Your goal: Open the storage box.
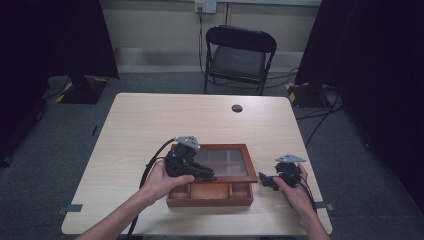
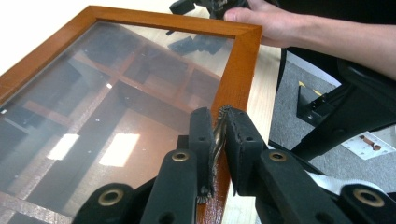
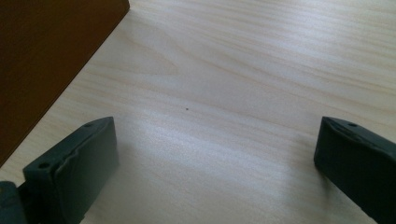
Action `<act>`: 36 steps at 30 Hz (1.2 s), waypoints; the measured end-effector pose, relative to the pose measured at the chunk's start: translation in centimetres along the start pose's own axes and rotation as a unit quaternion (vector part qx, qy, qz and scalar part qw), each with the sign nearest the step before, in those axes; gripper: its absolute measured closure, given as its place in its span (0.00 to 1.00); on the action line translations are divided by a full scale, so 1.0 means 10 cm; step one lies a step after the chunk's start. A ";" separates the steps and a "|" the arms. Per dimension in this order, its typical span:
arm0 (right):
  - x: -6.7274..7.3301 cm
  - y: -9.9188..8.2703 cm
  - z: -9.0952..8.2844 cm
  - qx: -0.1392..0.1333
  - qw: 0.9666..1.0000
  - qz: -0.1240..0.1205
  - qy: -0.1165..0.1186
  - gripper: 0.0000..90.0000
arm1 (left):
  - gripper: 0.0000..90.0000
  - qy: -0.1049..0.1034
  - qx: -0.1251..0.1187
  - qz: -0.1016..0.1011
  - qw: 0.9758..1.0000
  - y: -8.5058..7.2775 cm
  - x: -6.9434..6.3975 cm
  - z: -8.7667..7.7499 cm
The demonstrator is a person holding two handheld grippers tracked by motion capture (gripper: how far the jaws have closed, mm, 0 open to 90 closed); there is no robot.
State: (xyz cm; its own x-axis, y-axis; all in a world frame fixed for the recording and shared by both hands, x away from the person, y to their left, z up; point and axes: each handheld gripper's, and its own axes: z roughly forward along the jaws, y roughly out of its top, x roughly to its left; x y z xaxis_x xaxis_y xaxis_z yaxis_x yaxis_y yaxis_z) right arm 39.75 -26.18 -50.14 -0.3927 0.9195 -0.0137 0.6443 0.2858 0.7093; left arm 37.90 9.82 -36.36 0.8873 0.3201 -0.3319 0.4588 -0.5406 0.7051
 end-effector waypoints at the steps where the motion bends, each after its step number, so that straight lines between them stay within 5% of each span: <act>1: 0.00 0.00 0.00 0.000 1.000 0.000 0.000 0.00 | 0.90 0.001 -0.002 0.000 1.000 0.01 0.00 0.00; 8: 0.00 0.00 0.00 0.000 1.000 0.000 0.000 0.00 | 0.90 0.003 0.012 0.004 1.000 0.04 0.00 -0.02; 36: 0.00 0.00 0.00 0.000 1.000 0.001 0.000 0.00 | 0.90 -0.005 0.000 -0.001 1.000 0.21 0.06 -0.12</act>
State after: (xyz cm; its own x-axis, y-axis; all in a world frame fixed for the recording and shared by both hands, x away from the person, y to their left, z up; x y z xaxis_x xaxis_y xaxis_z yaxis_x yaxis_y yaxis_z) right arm 39.75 -26.17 -50.14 -0.3922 0.9198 -0.0128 0.6445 0.2847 0.7096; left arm 39.37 9.83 -34.33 0.8871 0.3131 -0.3391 0.4600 -0.5409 0.7041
